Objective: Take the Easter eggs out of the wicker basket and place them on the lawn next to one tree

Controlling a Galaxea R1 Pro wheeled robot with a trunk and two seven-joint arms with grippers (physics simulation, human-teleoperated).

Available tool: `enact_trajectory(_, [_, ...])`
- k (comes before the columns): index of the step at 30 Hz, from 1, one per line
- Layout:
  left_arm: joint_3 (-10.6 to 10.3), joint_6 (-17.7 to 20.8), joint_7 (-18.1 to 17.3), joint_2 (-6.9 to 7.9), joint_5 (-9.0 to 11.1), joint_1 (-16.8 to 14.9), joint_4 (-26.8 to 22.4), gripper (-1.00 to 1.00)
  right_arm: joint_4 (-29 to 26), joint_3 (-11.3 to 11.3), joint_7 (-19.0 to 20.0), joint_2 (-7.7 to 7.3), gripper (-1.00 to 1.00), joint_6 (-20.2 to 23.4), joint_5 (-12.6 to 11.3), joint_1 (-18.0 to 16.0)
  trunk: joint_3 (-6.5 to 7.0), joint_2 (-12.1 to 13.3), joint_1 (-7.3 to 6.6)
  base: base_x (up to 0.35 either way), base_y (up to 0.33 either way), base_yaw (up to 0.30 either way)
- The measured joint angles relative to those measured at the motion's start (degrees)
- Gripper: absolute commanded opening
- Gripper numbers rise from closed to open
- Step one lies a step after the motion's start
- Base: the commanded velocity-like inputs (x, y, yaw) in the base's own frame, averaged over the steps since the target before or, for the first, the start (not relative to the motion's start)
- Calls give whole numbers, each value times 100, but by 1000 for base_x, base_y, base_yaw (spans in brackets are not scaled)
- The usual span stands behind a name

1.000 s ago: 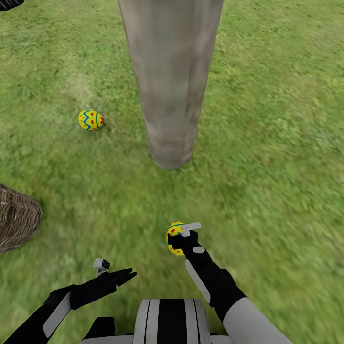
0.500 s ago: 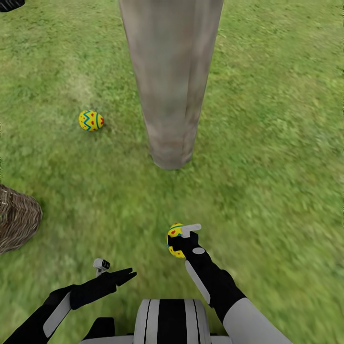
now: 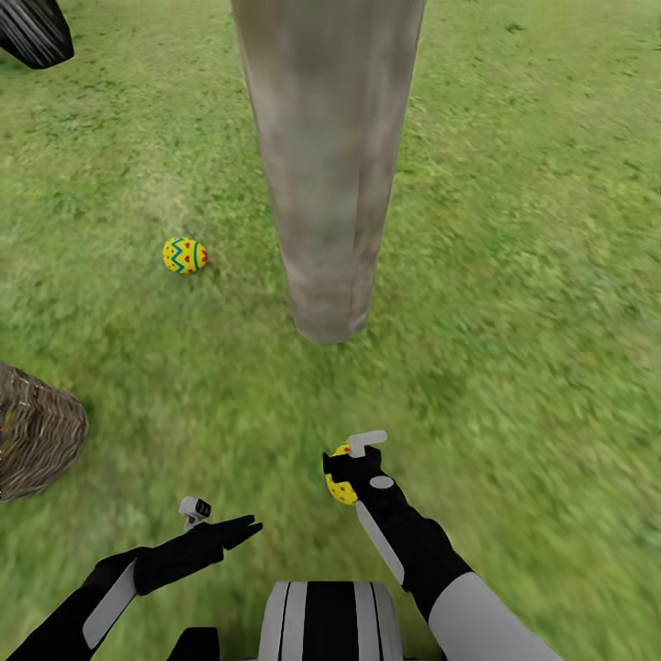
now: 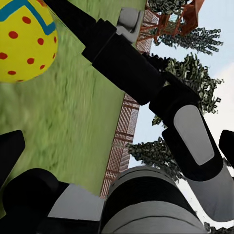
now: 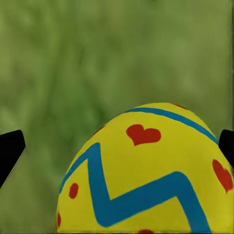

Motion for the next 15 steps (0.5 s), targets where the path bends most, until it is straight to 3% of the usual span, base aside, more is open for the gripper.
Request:
enact_trajectory(5, [0,0,0,0,4,3,-2,100,0,0,0,0,100,0,0,3,130,7,-13,0,0,0])
enact_trajectory(15, [0,0,0,0,4,2,-5,100,0,0,1,0,100,-4,0,1,330,406,-232,0,0,0])
